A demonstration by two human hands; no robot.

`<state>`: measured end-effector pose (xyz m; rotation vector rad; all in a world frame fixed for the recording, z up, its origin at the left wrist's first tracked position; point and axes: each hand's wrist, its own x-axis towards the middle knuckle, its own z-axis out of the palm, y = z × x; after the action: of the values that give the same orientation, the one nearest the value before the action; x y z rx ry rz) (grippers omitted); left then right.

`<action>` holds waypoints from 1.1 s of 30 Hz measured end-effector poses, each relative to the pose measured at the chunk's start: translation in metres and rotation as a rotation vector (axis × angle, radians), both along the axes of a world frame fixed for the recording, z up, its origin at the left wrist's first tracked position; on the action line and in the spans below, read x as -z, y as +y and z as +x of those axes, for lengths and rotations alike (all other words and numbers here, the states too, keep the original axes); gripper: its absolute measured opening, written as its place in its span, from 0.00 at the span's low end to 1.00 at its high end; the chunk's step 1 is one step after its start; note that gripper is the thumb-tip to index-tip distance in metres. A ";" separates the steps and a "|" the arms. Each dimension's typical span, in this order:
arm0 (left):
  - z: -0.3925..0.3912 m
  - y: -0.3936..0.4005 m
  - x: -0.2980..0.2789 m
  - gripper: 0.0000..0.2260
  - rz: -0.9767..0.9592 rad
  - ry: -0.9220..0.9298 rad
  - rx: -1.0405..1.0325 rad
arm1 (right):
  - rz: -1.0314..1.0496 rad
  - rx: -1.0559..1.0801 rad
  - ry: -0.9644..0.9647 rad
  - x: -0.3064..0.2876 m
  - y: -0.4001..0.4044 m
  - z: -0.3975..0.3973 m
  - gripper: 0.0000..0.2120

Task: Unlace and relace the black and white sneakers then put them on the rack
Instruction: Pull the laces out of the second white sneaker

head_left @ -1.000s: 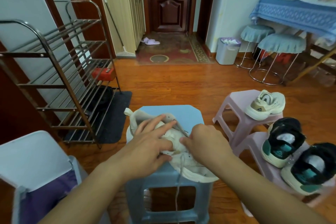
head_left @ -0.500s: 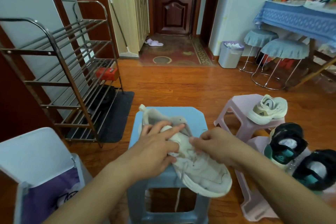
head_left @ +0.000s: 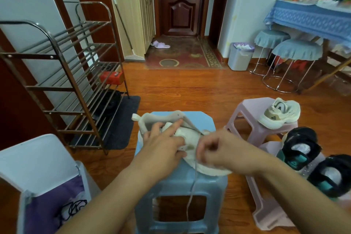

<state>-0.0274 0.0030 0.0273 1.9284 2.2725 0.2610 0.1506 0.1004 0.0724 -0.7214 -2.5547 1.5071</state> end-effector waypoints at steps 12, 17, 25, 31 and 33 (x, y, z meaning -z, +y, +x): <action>0.003 0.006 -0.002 0.08 -0.039 0.045 0.066 | 0.427 0.431 -0.425 0.031 0.024 -0.032 0.21; 0.004 0.005 -0.003 0.08 -0.030 0.061 0.068 | 0.400 0.420 -0.507 0.027 0.026 -0.029 0.15; 0.000 -0.001 -0.004 0.08 -0.050 0.086 0.032 | 0.079 0.558 -0.310 0.031 0.025 -0.033 0.08; -0.003 -0.002 -0.001 0.08 -0.071 0.085 -0.009 | -0.050 0.296 -0.001 0.013 0.011 -0.020 0.05; -0.003 0.002 0.000 0.09 -0.057 0.070 -0.021 | -0.078 -0.208 -0.097 -0.010 0.000 -0.001 0.05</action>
<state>-0.0302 0.0047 0.0275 1.9162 2.3178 0.1320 0.1499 0.1001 0.0820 -0.5644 -2.7294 1.6805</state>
